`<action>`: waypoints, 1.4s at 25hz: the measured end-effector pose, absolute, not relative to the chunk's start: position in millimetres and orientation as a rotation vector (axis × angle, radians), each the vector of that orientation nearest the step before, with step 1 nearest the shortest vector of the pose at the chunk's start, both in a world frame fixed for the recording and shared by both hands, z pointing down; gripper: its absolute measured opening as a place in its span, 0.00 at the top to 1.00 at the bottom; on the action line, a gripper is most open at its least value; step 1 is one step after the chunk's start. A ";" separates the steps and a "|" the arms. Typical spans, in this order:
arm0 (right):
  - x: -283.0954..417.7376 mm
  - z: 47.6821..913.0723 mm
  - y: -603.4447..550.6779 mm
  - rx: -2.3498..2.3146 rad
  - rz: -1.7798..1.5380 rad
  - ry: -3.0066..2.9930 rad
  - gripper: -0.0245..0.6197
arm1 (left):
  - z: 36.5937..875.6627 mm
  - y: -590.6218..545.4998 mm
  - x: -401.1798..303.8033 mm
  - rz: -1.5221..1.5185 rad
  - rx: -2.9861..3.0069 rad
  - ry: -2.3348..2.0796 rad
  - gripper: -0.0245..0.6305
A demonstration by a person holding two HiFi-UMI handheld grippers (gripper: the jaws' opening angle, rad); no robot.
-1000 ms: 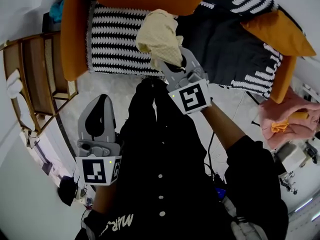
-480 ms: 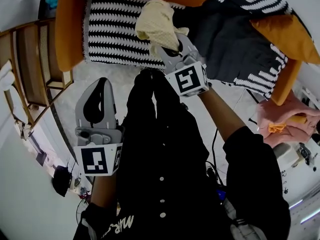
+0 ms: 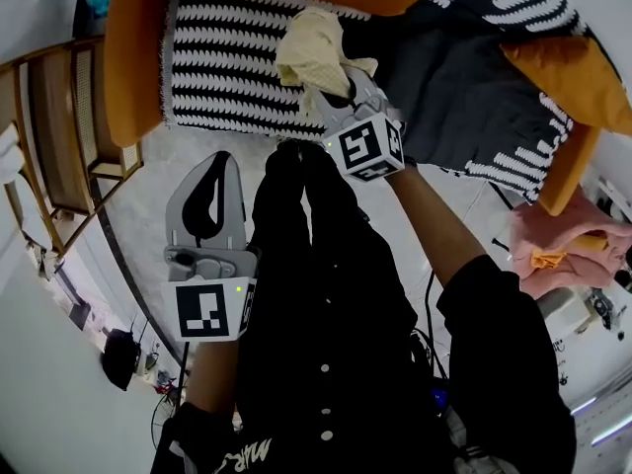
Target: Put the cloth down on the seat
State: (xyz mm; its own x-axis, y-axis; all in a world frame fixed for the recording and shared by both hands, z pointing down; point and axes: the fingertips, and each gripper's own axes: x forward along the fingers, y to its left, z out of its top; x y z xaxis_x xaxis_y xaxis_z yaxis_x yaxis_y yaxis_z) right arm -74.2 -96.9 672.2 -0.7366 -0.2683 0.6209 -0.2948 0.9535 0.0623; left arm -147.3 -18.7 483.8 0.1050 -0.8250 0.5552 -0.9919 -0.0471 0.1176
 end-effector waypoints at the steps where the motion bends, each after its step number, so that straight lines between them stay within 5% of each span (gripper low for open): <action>1: -71.6 678.9 -99.2 0.397 0.051 -2.412 0.87 | 484.5 -19.2 -144.6 0.473 1.927 -1.760 0.96; 20: -68.1 758.9 -115.6 0.340 0.047 -2.188 0.86 | 505.4 -13.0 -141.9 0.515 1.913 -1.703 0.96; 27: -64.8 770.2 -109.7 0.304 0.110 -2.121 0.66 | 501.0 -14.4 -140.5 0.507 1.921 -1.706 0.96; 35: -42.4 766.5 -116.7 0.371 0.099 -2.090 0.65 | 497.9 -13.2 -134.4 0.515 1.935 -1.702 0.96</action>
